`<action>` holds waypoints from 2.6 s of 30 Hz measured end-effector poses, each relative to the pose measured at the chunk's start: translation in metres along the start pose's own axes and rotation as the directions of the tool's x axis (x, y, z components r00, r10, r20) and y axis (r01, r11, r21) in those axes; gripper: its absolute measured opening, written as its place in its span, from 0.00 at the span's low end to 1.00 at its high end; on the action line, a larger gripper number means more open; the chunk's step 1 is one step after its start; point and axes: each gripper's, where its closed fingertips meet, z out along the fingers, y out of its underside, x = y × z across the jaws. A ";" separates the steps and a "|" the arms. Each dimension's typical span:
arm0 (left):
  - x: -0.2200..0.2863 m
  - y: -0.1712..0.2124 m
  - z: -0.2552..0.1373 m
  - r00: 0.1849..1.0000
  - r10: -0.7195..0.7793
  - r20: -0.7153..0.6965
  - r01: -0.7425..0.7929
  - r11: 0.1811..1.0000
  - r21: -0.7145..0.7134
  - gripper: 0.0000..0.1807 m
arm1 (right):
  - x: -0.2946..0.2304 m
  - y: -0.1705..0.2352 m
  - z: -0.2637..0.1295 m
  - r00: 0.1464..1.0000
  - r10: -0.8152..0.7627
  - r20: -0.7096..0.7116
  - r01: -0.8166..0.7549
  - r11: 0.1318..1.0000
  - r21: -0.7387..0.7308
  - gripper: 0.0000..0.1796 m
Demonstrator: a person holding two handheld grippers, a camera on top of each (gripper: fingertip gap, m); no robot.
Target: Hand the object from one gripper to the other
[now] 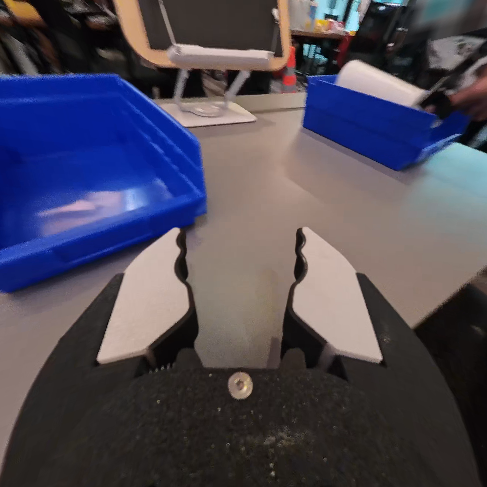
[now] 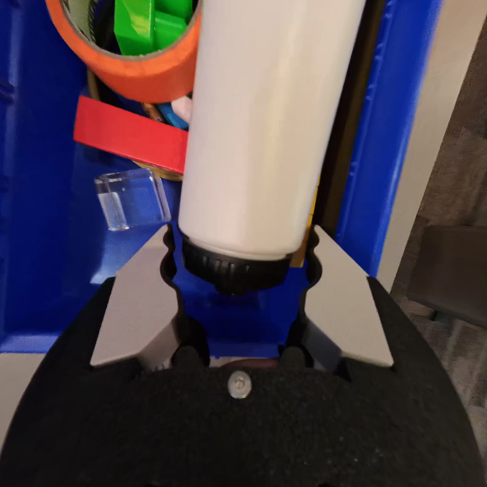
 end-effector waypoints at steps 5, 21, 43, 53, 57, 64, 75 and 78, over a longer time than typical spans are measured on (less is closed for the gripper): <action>-0.033 -0.012 -0.007 0.989 0.020 0.147 -0.027 0.998 0.049 0.43 | -0.017 -0.017 -0.070 0.996 0.085 0.023 -0.088 0.940 0.328 0.56; -0.069 -0.028 0.033 0.906 0.203 0.371 -0.219 0.976 0.002 0.28 | -0.116 0.030 -0.111 0.942 0.312 0.119 -0.283 0.556 0.782 0.42; -0.068 -0.015 0.056 0.976 0.030 0.215 -0.025 0.999 -0.029 0.29 | -0.125 0.050 -0.085 0.958 0.250 0.143 -0.279 0.679 0.680 0.43; -0.040 -0.016 0.066 0.975 0.155 0.158 -0.151 0.988 -0.037 0.38 | -0.167 0.010 -0.061 0.959 0.162 0.233 -0.275 0.737 0.618 0.43; -0.032 -0.012 0.069 0.974 0.179 0.141 -0.173 0.983 -0.054 0.38 | -0.169 0.014 -0.056 0.983 0.125 0.133 -0.181 0.776 0.605 0.42; -0.019 -0.008 0.073 0.966 0.227 0.121 -0.219 0.973 -0.076 0.40 | -0.209 0.010 -0.074 0.941 0.046 0.337 -0.253 0.757 0.602 0.37; 0.014 -0.009 0.087 0.971 0.236 0.033 -0.233 0.970 -0.066 0.39 | -0.243 -0.008 -0.086 0.978 0.047 0.202 -0.166 0.763 0.625 0.37; 0.031 -0.008 0.087 0.964 0.264 -0.017 -0.265 0.963 -0.057 0.39 | -0.277 -0.006 -0.105 0.950 -0.071 0.303 -0.154 0.739 0.656 0.30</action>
